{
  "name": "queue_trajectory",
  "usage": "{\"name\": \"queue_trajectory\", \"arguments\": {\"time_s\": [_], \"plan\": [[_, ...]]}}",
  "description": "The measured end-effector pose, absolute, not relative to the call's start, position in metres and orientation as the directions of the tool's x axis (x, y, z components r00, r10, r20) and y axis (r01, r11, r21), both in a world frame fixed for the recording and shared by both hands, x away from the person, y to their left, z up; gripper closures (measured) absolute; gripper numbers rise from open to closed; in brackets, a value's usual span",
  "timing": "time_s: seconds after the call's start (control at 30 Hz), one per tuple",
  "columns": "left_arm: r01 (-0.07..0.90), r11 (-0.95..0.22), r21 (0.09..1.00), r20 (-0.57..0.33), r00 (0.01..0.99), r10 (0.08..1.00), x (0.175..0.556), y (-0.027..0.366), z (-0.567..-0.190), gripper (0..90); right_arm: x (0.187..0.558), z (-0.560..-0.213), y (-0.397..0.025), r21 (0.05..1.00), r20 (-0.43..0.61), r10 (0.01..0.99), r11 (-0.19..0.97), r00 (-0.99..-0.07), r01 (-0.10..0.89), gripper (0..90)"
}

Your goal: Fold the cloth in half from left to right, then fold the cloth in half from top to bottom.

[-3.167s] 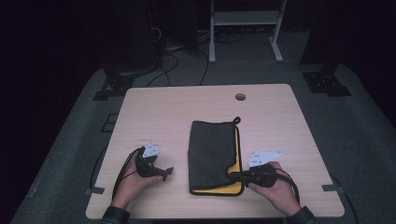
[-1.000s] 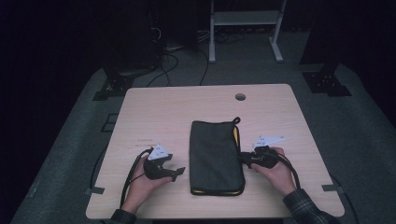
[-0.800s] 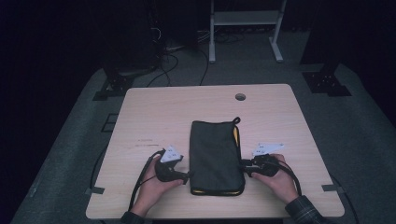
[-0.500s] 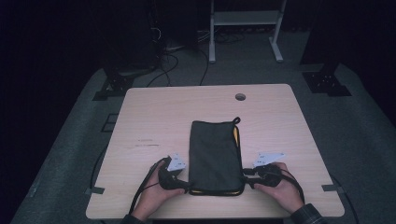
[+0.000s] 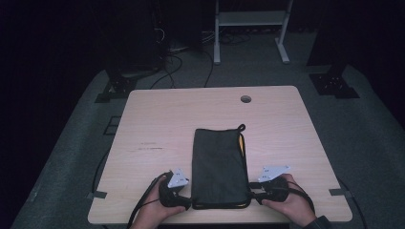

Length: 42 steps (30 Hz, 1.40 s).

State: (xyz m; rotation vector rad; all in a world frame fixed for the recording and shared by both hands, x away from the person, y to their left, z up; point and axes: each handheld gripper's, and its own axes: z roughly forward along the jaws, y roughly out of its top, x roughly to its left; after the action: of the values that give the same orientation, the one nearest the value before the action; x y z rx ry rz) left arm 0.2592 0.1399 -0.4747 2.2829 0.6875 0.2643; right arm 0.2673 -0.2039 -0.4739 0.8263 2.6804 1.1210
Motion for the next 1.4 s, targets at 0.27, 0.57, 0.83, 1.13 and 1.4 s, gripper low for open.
{"name": "queue_trajectory", "arguments": {"time_s": [0.27,0.57,0.83,1.13,1.4], "plan": [[0.390,-0.553,0.736,-0.018,0.828,0.560,0.268,0.142,-0.465,23.9,0.276,-0.470,-0.211,0.722,0.111,0.539,0.533,-0.835,0.440,54.8],[0.408,-0.499,0.764,-0.031,0.796,0.604,0.310,0.149,-0.454,22.9,0.325,-0.459,-0.214,0.764,0.103,0.622,0.451,-0.776,0.462,50.3],[0.395,-0.469,0.790,-0.012,0.775,0.632,0.347,0.151,-0.441,26.8,0.358,-0.450,-0.211,0.780,0.103,0.653,0.415,-0.750,0.469,48.7],[0.415,-0.450,0.791,-0.028,0.759,0.651,0.394,0.147,-0.436,28.5,0.395,-0.449,-0.211,0.794,0.136,0.692,0.352,-0.709,0.495,47.2],[0.440,-0.443,0.781,-0.049,0.750,0.659,0.428,0.138,-0.441,26.5,0.418,-0.452,-0.205,0.793,0.141,0.705,0.340,-0.695,0.506,46.3]]}}
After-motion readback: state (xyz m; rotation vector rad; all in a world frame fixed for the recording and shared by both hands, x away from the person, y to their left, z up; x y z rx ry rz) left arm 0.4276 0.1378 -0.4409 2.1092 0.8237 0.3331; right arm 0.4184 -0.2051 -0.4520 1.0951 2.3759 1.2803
